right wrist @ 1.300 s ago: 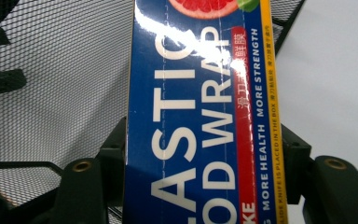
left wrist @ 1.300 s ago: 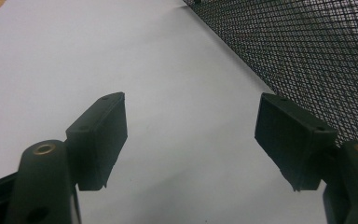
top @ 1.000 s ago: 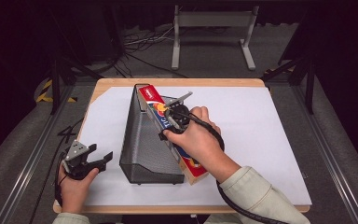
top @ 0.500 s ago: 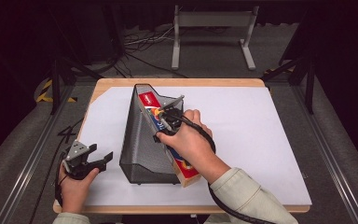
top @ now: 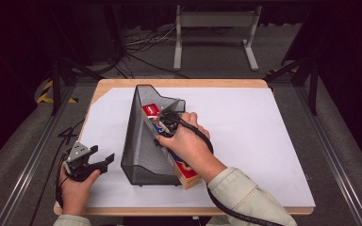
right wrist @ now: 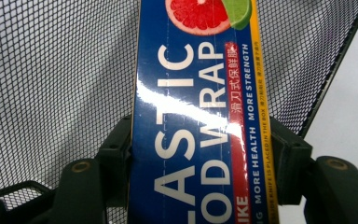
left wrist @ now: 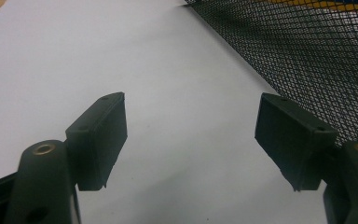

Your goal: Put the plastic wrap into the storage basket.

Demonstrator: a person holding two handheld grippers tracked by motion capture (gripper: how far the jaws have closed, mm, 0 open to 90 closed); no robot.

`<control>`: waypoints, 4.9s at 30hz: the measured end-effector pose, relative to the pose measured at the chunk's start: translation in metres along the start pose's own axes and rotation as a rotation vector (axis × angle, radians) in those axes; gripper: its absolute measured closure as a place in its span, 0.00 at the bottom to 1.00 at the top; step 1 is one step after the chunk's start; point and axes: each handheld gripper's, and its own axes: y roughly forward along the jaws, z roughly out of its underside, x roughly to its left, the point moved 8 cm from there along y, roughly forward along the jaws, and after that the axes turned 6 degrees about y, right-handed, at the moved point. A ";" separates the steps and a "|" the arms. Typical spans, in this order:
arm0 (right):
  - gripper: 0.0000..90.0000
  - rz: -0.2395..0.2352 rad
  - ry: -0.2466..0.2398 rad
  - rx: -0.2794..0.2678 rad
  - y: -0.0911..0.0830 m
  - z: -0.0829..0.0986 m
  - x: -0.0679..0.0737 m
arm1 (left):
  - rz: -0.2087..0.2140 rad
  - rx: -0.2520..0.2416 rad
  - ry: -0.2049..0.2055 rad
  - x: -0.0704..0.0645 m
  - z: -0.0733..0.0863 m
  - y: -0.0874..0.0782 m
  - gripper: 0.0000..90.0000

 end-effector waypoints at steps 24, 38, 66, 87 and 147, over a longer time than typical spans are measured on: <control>0.42 0.079 -0.066 -0.029 0.009 -0.016 -0.002 | 0.000 -0.001 -0.008 0.001 0.001 -0.001 0.28; 0.16 0.011 -0.188 -0.211 -0.017 -0.025 0.000 | 0.005 0.000 -0.004 0.000 0.001 0.001 0.28; 0.12 -0.167 -0.298 -0.464 -0.094 -0.013 -0.057 | -0.023 -0.031 -0.016 0.005 -0.001 -0.006 0.28; 0.06 -0.178 -0.286 -0.554 -0.123 0.018 -0.171 | -0.019 -0.035 -0.024 0.005 -0.001 -0.005 0.28; 0.04 -0.202 -0.156 -0.466 -0.002 0.131 -0.297 | -0.012 0.029 -0.005 0.002 0.005 0.005 0.21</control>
